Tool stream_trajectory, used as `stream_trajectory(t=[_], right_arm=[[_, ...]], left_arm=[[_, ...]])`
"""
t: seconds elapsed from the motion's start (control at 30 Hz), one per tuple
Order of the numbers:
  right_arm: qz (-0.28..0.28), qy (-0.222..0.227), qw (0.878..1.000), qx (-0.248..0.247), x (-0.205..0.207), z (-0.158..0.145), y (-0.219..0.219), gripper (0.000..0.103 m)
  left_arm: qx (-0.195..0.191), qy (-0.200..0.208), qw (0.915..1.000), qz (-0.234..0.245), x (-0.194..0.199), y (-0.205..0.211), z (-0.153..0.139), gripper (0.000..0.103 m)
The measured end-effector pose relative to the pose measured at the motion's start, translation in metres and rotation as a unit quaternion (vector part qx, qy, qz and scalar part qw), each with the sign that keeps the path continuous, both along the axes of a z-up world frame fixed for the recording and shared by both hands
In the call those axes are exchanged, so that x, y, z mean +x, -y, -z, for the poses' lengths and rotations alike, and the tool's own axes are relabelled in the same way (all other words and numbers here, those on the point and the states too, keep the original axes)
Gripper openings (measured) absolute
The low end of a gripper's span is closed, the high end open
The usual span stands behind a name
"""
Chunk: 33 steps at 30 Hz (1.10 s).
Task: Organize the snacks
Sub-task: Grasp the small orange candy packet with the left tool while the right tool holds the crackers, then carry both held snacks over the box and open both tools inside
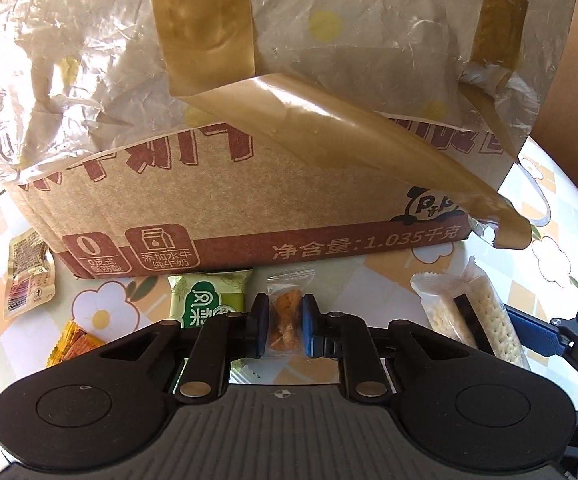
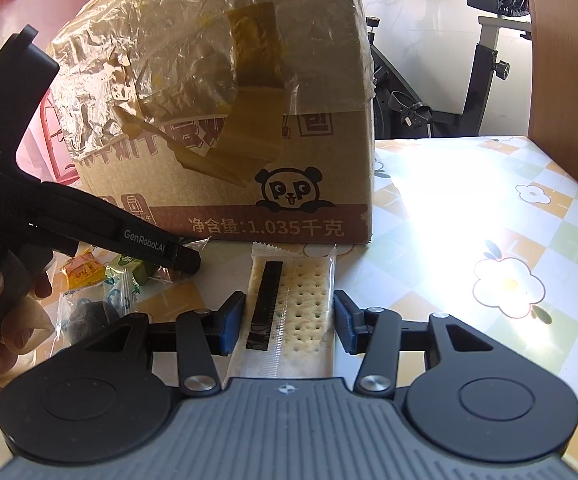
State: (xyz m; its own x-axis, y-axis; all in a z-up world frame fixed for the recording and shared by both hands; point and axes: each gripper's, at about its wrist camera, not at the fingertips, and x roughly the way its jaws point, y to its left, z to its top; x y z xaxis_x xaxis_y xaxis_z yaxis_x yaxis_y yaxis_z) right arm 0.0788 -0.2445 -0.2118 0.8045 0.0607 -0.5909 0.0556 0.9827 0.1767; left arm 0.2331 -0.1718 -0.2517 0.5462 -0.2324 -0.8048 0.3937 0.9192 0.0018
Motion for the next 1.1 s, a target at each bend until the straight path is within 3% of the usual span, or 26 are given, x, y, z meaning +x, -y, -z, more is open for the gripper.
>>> stream_trajectory(t=[0.4, 1.1], right_arm=[[-0.007, -0.001, 1.0, 0.001, 0.001, 0.001, 0.0, 0.049], [-0.021, 0.007, 1.0, -0.012, -0.004, -0.001, -0.002, 0.049]], left_arm=[[-0.072, 0.033, 0.9962, -0.037, -0.025, -0.035, -0.027, 0.017], [-0.096, 0.078, 0.9912, -0.049, -0.062, -0.073, -0.057, 0.017]])
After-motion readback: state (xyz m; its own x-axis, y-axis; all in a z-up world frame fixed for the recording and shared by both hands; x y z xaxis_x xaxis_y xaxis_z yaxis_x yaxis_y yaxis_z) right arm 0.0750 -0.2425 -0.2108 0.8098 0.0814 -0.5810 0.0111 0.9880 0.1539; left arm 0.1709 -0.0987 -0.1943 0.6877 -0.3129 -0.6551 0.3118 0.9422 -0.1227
